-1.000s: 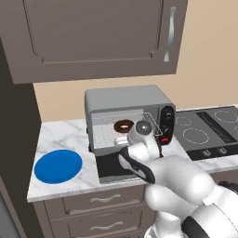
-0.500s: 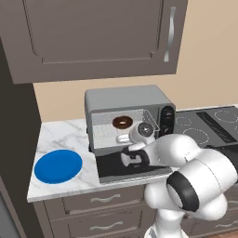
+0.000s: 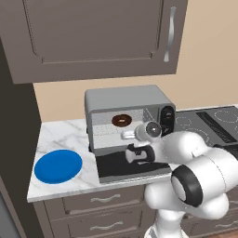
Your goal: Pick up the bagel from the plate, place it on the toaster oven rack, close the door, and set the timer.
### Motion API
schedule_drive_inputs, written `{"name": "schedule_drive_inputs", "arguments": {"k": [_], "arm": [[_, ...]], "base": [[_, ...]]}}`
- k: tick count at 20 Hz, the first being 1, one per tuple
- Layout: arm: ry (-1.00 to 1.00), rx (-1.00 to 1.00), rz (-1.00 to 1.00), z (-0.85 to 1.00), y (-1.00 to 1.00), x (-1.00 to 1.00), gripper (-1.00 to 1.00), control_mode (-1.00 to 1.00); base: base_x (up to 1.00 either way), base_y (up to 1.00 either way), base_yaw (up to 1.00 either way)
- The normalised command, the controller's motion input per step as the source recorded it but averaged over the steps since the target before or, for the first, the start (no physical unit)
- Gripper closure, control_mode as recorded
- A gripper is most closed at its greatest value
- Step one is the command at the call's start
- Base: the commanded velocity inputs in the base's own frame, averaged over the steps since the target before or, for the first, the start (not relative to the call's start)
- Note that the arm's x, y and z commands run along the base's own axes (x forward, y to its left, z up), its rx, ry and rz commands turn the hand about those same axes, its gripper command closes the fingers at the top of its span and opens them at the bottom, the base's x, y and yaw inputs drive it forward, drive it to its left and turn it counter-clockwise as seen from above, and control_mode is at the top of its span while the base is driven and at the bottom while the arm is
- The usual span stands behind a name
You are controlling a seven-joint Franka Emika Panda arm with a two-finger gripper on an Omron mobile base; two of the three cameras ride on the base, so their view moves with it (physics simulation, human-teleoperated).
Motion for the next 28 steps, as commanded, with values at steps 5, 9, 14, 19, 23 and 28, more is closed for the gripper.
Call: {"name": "schedule_drive_inputs", "arguments": {"k": [5, 9, 14, 19, 23, 28], "arm": [[0.00, 0.00, 0.00, 0.98, -0.06, -0.31, -1.00, -1.00], [0.14, 0.00, 0.00, 0.96, -0.03, -0.59, -1.00, -1.00], [0.12, 0.00, 0.00, 0.64, -0.04, -0.23, -1.00, -1.00], [0.17, 0.00, 0.00, 0.41, -0.02, -0.41, -1.00, -1.00], [0.10, 0.02, 0.00, 0.02, -0.17, -0.67, -1.00, -1.00], [0.02, 0.01, 0.00, 0.00, -0.07, -0.62, -1.00, -1.00]], "base": [[0.00, 0.00, 0.00], [0.00, 0.00, 0.00], [0.00, 0.00, 0.00], [0.00, 0.00, 0.00], [0.00, 0.00, 0.00], [0.00, 0.00, 0.00]]}}
